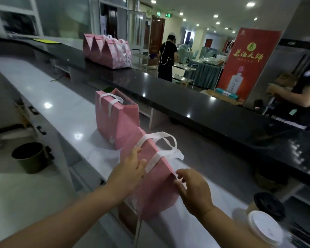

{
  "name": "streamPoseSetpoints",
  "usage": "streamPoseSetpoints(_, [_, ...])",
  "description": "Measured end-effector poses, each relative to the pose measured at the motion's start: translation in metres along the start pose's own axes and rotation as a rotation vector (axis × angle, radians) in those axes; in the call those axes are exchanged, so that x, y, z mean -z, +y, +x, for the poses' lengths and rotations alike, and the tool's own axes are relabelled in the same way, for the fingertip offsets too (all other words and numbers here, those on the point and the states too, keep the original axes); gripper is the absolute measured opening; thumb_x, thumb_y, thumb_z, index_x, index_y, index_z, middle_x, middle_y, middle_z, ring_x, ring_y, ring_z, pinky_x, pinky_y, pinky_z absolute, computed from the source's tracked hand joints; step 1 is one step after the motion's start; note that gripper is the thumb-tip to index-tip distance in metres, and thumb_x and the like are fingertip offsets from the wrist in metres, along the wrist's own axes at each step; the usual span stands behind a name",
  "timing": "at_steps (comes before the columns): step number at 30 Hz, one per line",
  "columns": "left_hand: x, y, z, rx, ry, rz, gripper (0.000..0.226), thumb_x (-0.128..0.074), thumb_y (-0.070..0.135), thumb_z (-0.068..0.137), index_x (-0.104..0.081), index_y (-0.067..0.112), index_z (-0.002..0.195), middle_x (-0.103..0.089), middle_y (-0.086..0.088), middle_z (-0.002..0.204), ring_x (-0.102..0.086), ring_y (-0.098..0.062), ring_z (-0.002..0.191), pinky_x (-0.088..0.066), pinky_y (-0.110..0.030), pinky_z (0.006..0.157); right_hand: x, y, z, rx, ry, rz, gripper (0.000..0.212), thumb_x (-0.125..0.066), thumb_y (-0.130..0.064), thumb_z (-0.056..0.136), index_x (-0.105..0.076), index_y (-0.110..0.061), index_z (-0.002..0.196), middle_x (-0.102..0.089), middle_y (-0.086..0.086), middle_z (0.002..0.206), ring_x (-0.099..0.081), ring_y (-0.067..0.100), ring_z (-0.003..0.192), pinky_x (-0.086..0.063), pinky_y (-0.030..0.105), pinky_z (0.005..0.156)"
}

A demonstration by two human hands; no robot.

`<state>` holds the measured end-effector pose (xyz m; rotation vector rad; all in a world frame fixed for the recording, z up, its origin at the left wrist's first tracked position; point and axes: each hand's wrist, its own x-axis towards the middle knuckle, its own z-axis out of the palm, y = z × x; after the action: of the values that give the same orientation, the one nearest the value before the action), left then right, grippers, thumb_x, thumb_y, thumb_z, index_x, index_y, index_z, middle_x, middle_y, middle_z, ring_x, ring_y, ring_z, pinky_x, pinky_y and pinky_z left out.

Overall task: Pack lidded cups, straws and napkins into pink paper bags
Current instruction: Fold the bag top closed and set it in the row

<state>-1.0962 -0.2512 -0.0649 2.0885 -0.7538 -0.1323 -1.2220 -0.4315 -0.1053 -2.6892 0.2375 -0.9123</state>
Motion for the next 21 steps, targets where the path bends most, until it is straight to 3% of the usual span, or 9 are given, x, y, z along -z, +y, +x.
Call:
streamPoseSetpoints(2, [0.003, -0.008, -0.018, 0.020, 0.022, 0.021, 0.040, -0.037, 0.035, 0.096, -0.030, 0.028, 0.135, -0.064, -0.005, 0.093, -0.062, -0.026, 0.079, -0.053, -0.044, 0.073, -0.005, -0.004, -0.008, -0.015, -0.040, -0.019, 0.032, -0.053, -0.041, 0.086, -0.065, -0.017, 0.104, -0.066, -0.002, 0.087, -0.061, 0.016, 0.073, -0.047, 0.028, 0.060])
streamPoseSetpoints(5, [0.010, -0.017, -0.039, 0.077, 0.046, 0.078, 0.044, -0.036, 0.039, 0.095, -0.028, 0.024, 0.136, -0.066, -0.004, 0.095, -0.062, -0.024, 0.088, -0.050, -0.042, 0.081, -0.017, -0.009, -0.013, -0.211, -0.059, 0.079, 0.028, -0.054, -0.032, 0.092, -0.059, -0.026, 0.119, -0.064, -0.005, 0.105, -0.059, 0.017, 0.093, -0.050, 0.032, 0.075])
streamPoseSetpoints(9, [0.028, -0.024, -0.061, 0.112, 0.063, 0.091, 0.049, -0.037, 0.040, 0.094, -0.025, 0.024, 0.139, -0.064, 0.001, 0.087, -0.062, -0.019, 0.079, -0.051, -0.040, 0.074, -0.026, -0.020, -0.013, -0.343, -0.118, 0.141, 0.024, -0.043, -0.024, 0.097, -0.063, -0.031, 0.110, -0.065, -0.005, 0.102, -0.057, 0.017, 0.090, -0.043, 0.030, 0.069])
streamPoseSetpoints(12, [0.043, -0.037, -0.075, 0.109, 0.075, 0.111, 0.052, -0.043, 0.038, 0.093, -0.026, 0.022, 0.139, -0.060, 0.007, 0.076, -0.059, -0.014, 0.071, -0.050, -0.037, 0.071, -0.029, -0.033, -0.012, -0.351, -0.137, 0.117, 0.027, -0.044, -0.021, 0.098, -0.066, -0.029, 0.112, -0.066, -0.005, 0.110, -0.057, 0.016, 0.096, -0.039, 0.024, 0.075])
streamPoseSetpoints(17, [0.060, -0.070, -0.089, 0.139, 0.085, 0.160, 0.061, -0.050, 0.042, 0.089, -0.024, 0.025, 0.142, -0.055, 0.017, 0.096, -0.057, -0.009, 0.081, -0.048, -0.034, 0.074, -0.040, -0.074, -0.001, -0.319, -0.013, 0.303, 0.025, -0.051, -0.028, 0.095, -0.065, -0.035, 0.115, -0.063, -0.019, 0.112, -0.057, 0.007, 0.102, -0.039, 0.017, 0.084])
streamPoseSetpoints(21, [0.077, -0.102, -0.093, 0.111, 0.018, 0.131, 0.075, -0.050, 0.054, 0.085, -0.011, 0.034, 0.145, -0.049, 0.009, 0.133, -0.055, -0.008, 0.105, -0.048, -0.033, 0.085, -0.063, -0.118, 0.014, -0.312, 0.086, 0.465, 0.032, -0.061, -0.016, 0.089, -0.062, -0.031, 0.118, -0.063, -0.015, 0.115, -0.057, 0.010, 0.110, -0.042, 0.027, 0.099])
